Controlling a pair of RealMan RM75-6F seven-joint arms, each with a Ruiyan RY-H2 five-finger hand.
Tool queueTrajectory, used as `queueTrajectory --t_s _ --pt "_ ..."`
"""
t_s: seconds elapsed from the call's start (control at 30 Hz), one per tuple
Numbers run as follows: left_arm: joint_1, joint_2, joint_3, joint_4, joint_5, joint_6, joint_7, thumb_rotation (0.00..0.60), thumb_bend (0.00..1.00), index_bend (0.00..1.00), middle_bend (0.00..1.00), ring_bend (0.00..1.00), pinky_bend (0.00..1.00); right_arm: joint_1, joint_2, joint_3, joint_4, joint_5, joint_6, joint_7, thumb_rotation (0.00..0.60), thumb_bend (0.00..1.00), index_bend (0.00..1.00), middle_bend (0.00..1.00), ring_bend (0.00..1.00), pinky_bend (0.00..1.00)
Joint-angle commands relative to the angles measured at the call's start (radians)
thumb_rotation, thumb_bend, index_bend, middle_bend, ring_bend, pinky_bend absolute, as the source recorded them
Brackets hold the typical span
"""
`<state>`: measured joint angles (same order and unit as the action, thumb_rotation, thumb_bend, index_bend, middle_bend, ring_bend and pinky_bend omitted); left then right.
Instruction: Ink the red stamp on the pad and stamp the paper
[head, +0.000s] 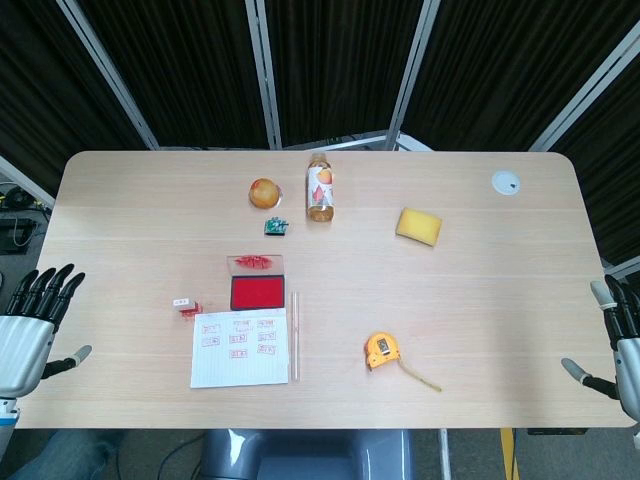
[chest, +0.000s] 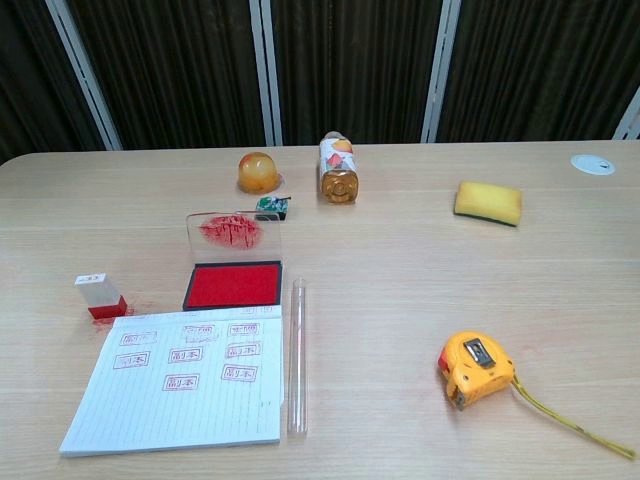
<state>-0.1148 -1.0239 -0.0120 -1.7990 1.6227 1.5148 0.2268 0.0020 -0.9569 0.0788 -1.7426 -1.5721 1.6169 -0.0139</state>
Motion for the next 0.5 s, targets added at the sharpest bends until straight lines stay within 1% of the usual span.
queueTrajectory --t_s 0.03,0.23,0.3,0.33,0.37,0.4,0.43,0.47,0.5 --pt "-0.001 0.005 0.0 -0.01 -0.011 -0.009 0.014 0.6 0.0 0.0 0.0 0.0 0.0 0.0 0.0 0.0 0.001 0.001 0.0 0.002 0.6 0.0 0.0 0.0 0.0 0.0" --pt "-0.001 0.015 0.006 -0.019 -0.022 -0.026 0.023 0.6 0.0 0.0 0.0 0.0 0.0 -0.001 -0.001 -0.002 0.003 -0.001 -0.001 0.003 0.6 0.0 0.0 0.0 0.0 0.0" --pt "-0.004 0.026 0.011 -0.023 -0.035 -0.047 0.031 0.6 0.0 0.0 0.0 0.07 0.06 0.0 -0.003 -0.003 0.001 -0.001 -0.004 0.002 0.6 0.0 0.0 0.0 0.0 0.0" --pt "-0.011 0.028 0.012 -0.022 -0.044 -0.067 0.032 0.6 0.0 0.0 0.0 0.14 0.14 0.001 -0.003 -0.004 -0.001 -0.002 -0.006 0.001 0.6 0.0 0.0 0.0 0.0 0.0" --pt "-0.022 0.023 0.01 -0.018 -0.058 -0.091 0.029 0.6 0.01 0.0 0.0 0.25 0.25 0.002 -0.003 -0.003 -0.005 -0.002 -0.007 0.001 0.6 0.0 0.0 0.0 0.0 0.0" --pt "-0.037 0.013 0.006 -0.013 -0.078 -0.124 0.025 0.6 0.02 0.0 0.0 0.31 0.33 0.003 -0.004 -0.003 -0.008 -0.003 -0.008 -0.003 0.6 0.0 0.0 0.0 0.0 0.0" --pt "-0.053 0.002 -0.002 -0.009 -0.096 -0.151 0.023 0.6 0.03 0.0 0.0 0.4 0.43 0.005 -0.004 -0.002 -0.01 -0.002 -0.01 -0.007 0.6 0.0 0.0 0.0 0.0 0.0" --pt "-0.073 -0.015 -0.013 -0.006 -0.121 -0.184 0.023 0.6 0.04 0.0 0.0 0.49 0.51 0.007 -0.006 -0.001 -0.011 0.0 -0.014 -0.012 0.6 0.0 0.0 0.0 0.0 0.0" --pt "-0.091 -0.032 -0.025 -0.006 -0.143 -0.212 0.03 0.6 0.04 0.0 0.0 0.53 0.57 0.01 -0.007 0.001 -0.009 0.004 -0.018 -0.017 0.6 0.0 0.0 0.0 0.0 0.0"
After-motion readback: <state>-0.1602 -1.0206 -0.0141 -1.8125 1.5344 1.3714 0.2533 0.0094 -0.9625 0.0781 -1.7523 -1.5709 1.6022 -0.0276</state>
